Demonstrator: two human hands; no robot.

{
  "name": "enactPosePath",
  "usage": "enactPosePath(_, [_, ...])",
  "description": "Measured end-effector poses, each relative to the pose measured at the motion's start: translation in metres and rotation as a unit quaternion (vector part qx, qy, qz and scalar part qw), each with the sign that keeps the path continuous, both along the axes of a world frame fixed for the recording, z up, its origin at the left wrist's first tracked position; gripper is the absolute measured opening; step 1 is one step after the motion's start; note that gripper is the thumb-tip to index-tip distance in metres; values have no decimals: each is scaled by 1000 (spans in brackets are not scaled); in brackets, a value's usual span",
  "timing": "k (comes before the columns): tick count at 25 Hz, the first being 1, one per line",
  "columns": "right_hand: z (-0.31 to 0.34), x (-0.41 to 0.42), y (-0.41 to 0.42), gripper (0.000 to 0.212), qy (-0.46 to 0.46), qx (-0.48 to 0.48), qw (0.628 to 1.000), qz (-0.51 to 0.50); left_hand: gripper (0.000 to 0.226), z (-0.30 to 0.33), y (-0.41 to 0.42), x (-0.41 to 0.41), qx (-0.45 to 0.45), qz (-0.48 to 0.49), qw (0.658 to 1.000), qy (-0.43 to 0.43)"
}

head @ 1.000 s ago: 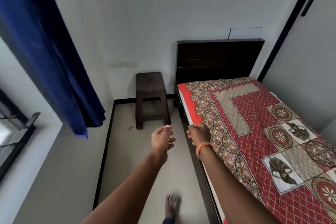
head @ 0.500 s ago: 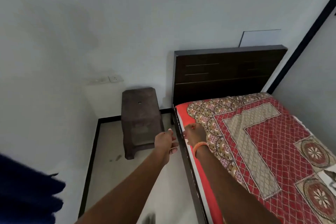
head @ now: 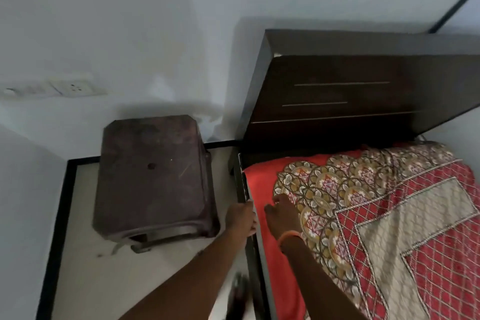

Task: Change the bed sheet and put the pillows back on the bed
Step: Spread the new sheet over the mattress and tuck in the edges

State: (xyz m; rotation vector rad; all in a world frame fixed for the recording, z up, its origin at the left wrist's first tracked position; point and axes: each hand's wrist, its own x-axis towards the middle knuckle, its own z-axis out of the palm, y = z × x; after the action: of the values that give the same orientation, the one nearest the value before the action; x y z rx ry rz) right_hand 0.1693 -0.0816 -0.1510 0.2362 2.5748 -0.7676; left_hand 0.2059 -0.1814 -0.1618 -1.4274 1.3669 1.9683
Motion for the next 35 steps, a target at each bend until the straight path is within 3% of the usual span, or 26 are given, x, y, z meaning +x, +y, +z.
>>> enactPosePath(2, [-41,-34,-3,47,-26,102,988,114,25,-45,1,-41,1,-4,1000,-22])
enactPosePath(4, [-86,-53,-4,80,-81,192,960,188,38,-90,0,-79,-63,-57,996,-38])
enactPosePath(6, [-118,-66,-5,92,-98,231,943,217,51,-125,-2,-104,-105,-66,992,-24])
enactPosePath(10, [-142,-85,-7,48,-72,220,947,223,56,-153,8,-134,-39,-34,998,-46])
enactPosePath(13, [-142,-98,-1,29,-55,214,933,283,49,-159,20,-145,-67,-49,996,-45])
enactPosePath(16, [-141,-109,3,24,-60,172,933,309,33,-154,24,-146,-135,-57,989,-9])
enactPosePath(19, [-142,-104,-20,24,10,95,948,305,14,-150,-2,-142,-183,35,982,24])
enactPosePath(21, [-150,-97,-44,23,13,68,944,324,17,-158,-25,-136,-220,72,973,6])
enactPosePath(25, [-168,-94,-66,27,-90,78,953,280,32,-184,-47,-136,-135,103,984,-63])
enactPosePath(29, [-164,-104,-63,16,-116,-35,967,222,26,-199,-50,-154,-171,73,979,-81])
enactPosePath(31, [-156,-115,-56,10,-54,-59,964,253,30,-201,-51,-153,-234,28,963,-129])
enactPosePath(33, [-152,-142,-45,11,69,12,951,300,38,-198,-53,-151,-347,-43,914,-206])
enactPosePath(35, [-157,-181,-37,27,115,136,911,372,47,-195,-47,-145,-377,-143,896,-189])
